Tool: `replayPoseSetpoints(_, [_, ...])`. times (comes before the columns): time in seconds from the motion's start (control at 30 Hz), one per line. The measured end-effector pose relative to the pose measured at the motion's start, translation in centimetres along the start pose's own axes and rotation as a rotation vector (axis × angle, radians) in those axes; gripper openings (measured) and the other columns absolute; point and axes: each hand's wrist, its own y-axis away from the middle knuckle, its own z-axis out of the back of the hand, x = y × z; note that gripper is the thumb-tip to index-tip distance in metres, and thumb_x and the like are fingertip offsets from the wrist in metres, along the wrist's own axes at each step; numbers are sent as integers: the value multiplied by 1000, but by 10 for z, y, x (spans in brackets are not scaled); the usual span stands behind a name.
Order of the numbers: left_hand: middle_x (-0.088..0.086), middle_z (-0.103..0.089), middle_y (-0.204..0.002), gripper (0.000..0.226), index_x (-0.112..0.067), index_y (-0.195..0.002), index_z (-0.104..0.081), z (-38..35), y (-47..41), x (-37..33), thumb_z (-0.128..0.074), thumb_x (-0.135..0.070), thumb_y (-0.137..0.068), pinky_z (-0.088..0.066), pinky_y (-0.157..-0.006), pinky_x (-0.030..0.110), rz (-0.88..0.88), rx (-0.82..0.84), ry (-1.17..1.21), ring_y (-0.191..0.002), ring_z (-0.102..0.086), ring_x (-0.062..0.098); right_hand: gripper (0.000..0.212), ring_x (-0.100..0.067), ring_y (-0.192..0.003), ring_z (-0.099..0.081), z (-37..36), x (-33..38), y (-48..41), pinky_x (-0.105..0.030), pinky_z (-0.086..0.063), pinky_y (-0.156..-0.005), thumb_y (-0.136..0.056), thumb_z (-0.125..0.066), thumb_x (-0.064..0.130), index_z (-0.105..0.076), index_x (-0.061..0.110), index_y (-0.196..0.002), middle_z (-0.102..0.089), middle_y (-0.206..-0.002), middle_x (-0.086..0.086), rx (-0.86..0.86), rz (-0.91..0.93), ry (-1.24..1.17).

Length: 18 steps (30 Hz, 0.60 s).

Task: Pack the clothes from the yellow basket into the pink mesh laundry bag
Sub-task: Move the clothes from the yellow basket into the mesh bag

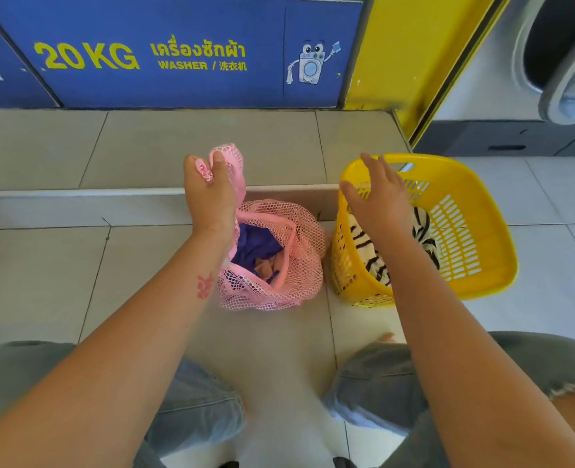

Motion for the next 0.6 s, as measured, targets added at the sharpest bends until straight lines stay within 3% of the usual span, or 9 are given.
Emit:
replayPoseSetpoints(0.1, [-9,-33,-69,35,-27,-71,-26,-13,3,2,-45,-32,-101,-32,-49,12,-1,-25,-23,-57,-34,4,80,-37,-145,-22,-2,-43,-9,-51,-20,-118,-87,-59,52,-25,17,-151,-23,-159,-16,119,-233,104])
replayPoseSetpoints(0.2, [-10,-35,-70,35,-27,-72,-26,-24,3,5,-44,-33,-101,-34,-51,11,-3,-39,-21,-56,-36,2,117,-44,-147,-8,-16,-74,-11,-62,-17,-116,-72,-66,70,1,21,-155,0,-161,-19,360,-456,207])
replayPoseSetpoints(0.3, [-10,-37,-71,33,-27,-72,-28,-34,1,9,-44,-32,-101,-35,-52,10,-10,-49,-4,-54,-39,-1,135,-47,-146,10,-34,-95,-14,-70,-8,-113,-64,-72,72,21,26,-151,19,-160,-19,530,-496,272])
replayPoseSetpoints(0.47, [-9,-37,-70,33,-25,-72,-29,-53,-8,20,-45,-29,-101,-34,-54,13,-15,-56,15,-52,-37,-2,136,-53,-142,17,-62,-112,-27,-75,-7,-108,-61,-67,79,27,34,-148,30,-157,-15,722,-498,388])
replayPoseSetpoints(0.6, [-9,-37,-69,33,-25,-72,-30,-68,-15,27,-45,-30,-101,-34,-54,14,-6,-49,23,-53,-36,-1,133,-52,-143,12,-81,-121,-35,-71,-13,-111,-66,-74,68,25,34,-148,25,-158,-15,774,-512,430])
